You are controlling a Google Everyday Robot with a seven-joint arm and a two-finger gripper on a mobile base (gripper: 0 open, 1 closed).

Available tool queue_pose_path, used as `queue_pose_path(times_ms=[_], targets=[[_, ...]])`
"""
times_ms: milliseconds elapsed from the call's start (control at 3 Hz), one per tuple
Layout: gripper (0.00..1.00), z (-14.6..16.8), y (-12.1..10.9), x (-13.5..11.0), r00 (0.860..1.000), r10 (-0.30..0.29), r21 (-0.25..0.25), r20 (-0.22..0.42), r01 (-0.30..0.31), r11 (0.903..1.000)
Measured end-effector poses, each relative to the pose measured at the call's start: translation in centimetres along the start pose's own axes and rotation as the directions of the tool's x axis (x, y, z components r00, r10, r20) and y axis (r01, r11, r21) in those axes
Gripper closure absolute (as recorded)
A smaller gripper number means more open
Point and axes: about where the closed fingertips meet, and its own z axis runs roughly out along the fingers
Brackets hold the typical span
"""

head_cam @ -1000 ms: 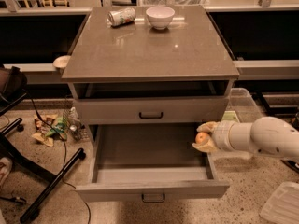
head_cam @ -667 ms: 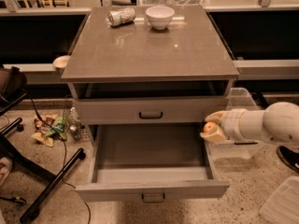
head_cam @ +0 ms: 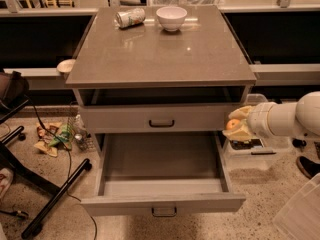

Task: Pick orange from middle drawer and place on counter

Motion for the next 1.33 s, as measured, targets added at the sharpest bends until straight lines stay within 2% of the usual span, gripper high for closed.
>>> queue_pose_path(times_ms=[333,667,1000,1333], targets=[[1.0,-0.2,-0.4,-0.1,0.999,0.032,-0.003,0.022,-0.032,0.9995],[1.0,-2.6,-2.3,-1.2,0.992,0.101,-0.015,0.075,-0.1,0.9949],[1.0,-6.4,-4.8,-3.7,0.983,0.14,-0.034,0.115,-0.137,0.99],[1.0,-9.0,-6.3,-6.0,0.989,0.079,-0.012,0.121,-0.078,0.9969]])
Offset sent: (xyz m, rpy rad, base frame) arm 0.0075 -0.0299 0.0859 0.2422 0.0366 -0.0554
